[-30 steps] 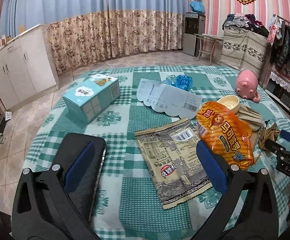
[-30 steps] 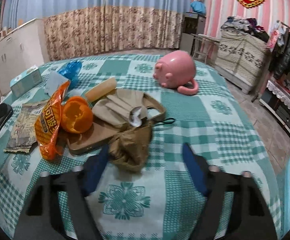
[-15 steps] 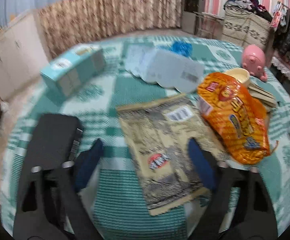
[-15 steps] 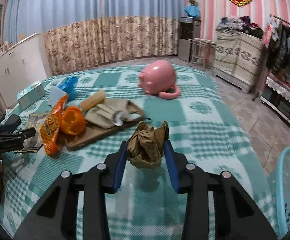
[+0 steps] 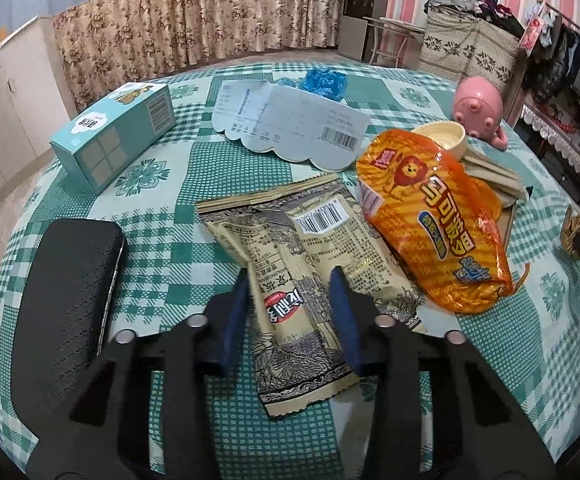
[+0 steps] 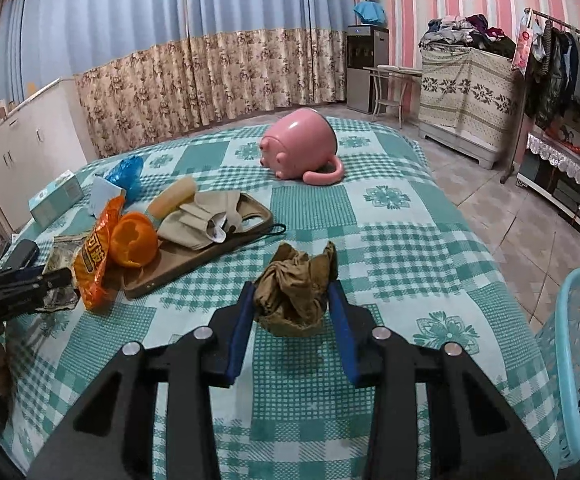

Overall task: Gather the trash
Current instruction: 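Grasp the snack wrapper with the left tool while the right tool grasps brown paper, then carry both items over the blue basket and open the left tool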

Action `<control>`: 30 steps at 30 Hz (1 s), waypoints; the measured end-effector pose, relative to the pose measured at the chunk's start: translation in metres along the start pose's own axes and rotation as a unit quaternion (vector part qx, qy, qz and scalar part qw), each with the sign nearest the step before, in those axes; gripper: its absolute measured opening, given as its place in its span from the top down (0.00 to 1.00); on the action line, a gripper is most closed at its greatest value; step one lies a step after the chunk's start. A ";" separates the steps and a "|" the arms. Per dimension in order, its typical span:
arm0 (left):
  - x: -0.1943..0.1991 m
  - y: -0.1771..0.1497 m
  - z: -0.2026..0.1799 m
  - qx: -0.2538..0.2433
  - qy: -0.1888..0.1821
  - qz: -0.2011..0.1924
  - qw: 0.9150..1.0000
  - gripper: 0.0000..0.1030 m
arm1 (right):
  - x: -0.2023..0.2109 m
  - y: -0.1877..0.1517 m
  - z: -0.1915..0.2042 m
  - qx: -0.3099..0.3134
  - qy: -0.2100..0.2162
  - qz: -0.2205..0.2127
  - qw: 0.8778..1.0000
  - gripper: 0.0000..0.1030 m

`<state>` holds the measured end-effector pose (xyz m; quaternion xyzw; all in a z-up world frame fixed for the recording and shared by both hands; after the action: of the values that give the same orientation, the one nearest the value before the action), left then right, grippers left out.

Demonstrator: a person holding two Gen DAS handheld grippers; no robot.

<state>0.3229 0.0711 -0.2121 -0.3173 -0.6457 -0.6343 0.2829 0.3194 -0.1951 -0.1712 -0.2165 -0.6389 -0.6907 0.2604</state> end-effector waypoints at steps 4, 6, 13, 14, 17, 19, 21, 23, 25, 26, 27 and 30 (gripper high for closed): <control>0.003 0.002 0.008 -0.001 0.022 -0.004 1.000 0.96 | 0.000 0.000 -0.002 -0.005 -0.001 -0.001 1.000 0.63; 0.004 0.002 0.009 0.003 0.019 -0.007 1.000 0.97 | 0.000 0.001 -0.002 -0.003 -0.002 -0.004 1.000 0.63; 0.024 0.011 0.008 -0.012 0.033 -0.042 0.999 0.98 | 0.005 0.001 -0.001 0.000 -0.004 -0.010 1.000 0.63; 0.029 0.015 0.008 -0.014 0.037 -0.050 0.998 0.98 | 0.008 0.003 -0.001 0.000 -0.004 -0.013 1.000 0.63; 0.058 0.029 0.007 -0.018 0.049 -0.094 0.994 0.98 | 0.020 0.010 -0.002 0.006 -0.007 -0.027 1.000 0.63; 0.075 0.040 0.005 -0.017 0.052 -0.116 0.992 0.98 | 0.031 0.017 -0.005 0.004 -0.011 -0.038 0.999 0.63; 0.089 0.049 0.001 -0.025 0.063 -0.135 0.989 0.98 | 0.038 0.019 -0.009 -0.001 -0.011 -0.042 0.999 0.63; 0.100 0.057 -0.003 -0.028 0.067 -0.146 0.987 0.98 | 0.048 0.021 -0.016 -0.003 -0.018 -0.048 0.999 0.63; 0.111 0.065 -0.010 -0.028 0.059 -0.155 0.986 0.98 | 0.057 0.023 -0.025 -0.007 -0.024 -0.054 0.998 0.63; 0.116 0.068 -0.015 -0.030 0.056 -0.160 0.985 0.98 | 0.062 0.023 -0.030 -0.011 -0.025 -0.057 0.998 0.63; 0.122 0.074 -0.024 -0.035 0.049 -0.166 0.984 0.98 | 0.068 0.024 -0.038 -0.017 -0.029 -0.060 0.998 0.63; 0.131 0.084 -0.054 -0.044 0.023 -0.176 0.983 0.98 | 0.086 0.026 -0.062 -0.031 -0.044 -0.070 0.996 0.63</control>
<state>0.3018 0.0230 -0.0556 -0.1957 -0.6565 -0.7090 0.1672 0.2715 -0.2650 -0.1023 -0.2090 -0.6416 -0.7167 0.1761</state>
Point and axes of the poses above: each gripper's, at about its wrist camera, not at the fingertips, and x roughly against the way its jaws point, z to its left, y to its top, the point moved 10 cm from there along -x, roughly the way its jaws point, and after that the axes turned 2 degrees about -x, right-handed, at the moved point
